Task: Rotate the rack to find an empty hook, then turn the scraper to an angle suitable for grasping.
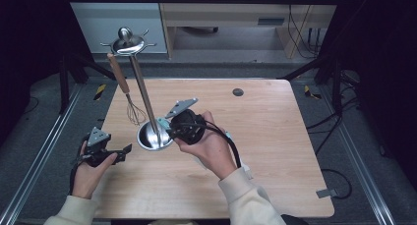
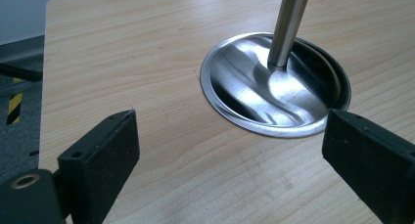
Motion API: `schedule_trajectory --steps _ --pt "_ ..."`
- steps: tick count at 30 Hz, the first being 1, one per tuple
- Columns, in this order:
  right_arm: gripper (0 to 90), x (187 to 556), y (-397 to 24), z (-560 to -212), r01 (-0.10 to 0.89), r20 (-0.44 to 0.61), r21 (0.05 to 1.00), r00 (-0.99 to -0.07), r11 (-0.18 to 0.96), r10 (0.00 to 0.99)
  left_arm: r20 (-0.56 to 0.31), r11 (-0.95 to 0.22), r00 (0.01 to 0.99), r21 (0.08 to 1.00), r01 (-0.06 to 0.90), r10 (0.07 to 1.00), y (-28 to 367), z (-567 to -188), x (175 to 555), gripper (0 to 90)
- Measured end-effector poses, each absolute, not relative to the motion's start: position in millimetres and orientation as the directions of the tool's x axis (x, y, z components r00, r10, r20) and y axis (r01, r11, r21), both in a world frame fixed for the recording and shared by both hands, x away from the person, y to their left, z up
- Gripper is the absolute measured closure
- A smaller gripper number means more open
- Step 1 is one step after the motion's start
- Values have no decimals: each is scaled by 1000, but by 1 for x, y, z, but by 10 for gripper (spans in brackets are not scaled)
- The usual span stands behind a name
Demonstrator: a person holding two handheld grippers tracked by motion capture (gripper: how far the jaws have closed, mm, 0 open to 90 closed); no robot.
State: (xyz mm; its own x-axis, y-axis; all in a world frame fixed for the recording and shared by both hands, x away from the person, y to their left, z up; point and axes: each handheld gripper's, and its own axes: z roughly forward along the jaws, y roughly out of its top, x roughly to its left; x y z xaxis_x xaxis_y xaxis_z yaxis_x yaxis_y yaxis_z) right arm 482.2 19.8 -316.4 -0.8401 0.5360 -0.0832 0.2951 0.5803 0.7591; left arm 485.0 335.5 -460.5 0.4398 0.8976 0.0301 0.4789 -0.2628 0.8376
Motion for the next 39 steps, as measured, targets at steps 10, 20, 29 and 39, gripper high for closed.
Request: schedule_trajectory --steps 10,20,29,39 --pt "749 484 27 -300 263 -82 819 -826 510 558 25 -260 452 847 464 892 334 -456 482 69" --pt "749 483 31 -284 234 -78 869 -806 436 587 34 -259 463 864 431 886 332 -440 481 76" --pt "748 483 28 -273 211 -75 900 -787 381 612 39 -259 462 868 423 886 334 -434 479 77" --pt "748 482 33 -255 174 -68 937 -761 304 645 17 -232 450 873 428 893 339 -445 476 76"
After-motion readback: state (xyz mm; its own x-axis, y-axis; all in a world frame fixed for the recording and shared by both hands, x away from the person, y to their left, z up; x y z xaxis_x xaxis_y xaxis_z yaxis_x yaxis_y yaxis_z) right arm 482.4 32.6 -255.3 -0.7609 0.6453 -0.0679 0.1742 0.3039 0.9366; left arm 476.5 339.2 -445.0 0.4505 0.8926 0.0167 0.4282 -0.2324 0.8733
